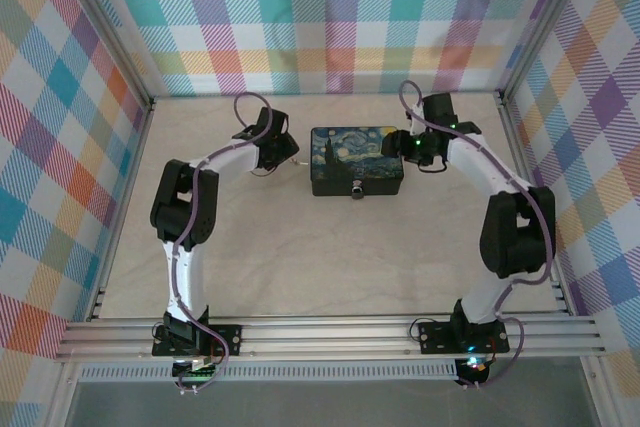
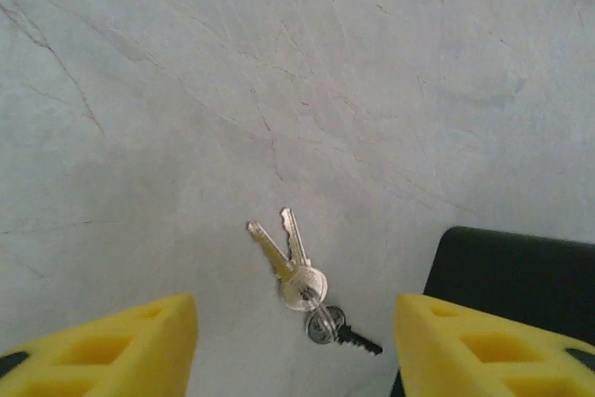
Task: Unlock the padlock with the key
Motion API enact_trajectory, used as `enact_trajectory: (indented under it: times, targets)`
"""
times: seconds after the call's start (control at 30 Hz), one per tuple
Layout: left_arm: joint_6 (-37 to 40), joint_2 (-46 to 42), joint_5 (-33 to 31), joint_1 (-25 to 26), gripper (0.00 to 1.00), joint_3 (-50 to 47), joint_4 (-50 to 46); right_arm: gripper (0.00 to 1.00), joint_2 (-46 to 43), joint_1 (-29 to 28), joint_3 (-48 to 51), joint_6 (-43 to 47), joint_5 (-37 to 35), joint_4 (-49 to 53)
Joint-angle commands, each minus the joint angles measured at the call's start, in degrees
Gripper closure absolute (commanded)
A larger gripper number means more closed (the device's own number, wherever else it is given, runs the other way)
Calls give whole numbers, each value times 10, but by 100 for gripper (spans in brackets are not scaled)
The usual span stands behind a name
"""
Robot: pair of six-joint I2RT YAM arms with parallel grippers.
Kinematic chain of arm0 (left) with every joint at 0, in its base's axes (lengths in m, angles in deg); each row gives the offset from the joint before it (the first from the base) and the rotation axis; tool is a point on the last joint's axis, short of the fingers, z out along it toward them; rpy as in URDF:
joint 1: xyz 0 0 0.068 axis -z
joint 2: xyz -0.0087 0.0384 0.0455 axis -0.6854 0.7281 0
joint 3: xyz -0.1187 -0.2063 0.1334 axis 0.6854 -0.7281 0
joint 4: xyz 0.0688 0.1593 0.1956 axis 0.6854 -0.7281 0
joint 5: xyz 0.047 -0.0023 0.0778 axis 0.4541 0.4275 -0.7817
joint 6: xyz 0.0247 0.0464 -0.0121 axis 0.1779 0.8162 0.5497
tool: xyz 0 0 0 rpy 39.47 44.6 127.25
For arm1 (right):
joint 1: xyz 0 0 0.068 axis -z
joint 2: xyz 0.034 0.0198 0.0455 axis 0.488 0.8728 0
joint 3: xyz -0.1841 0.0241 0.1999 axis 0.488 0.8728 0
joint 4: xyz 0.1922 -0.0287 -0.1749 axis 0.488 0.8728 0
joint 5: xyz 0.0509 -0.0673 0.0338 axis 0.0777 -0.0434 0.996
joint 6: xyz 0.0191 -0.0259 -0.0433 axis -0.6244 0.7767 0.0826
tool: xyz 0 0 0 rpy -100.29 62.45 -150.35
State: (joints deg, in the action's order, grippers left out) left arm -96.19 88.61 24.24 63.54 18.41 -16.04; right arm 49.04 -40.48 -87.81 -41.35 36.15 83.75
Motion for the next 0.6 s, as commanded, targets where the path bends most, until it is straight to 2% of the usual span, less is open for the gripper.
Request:
enact_trajectory:
  times: [0.0,0.17,0.57]
  targets:
    - [-28,29,-3,2,46,23,7,37,-26,-10,-14,14,11,29]
    - [-37,53,10,3,54,40,6,37,-31,-24,-14,14,6,36]
    - [-44,77,27,19,59,58,4,41,1,-80,-12,11,-17,40]
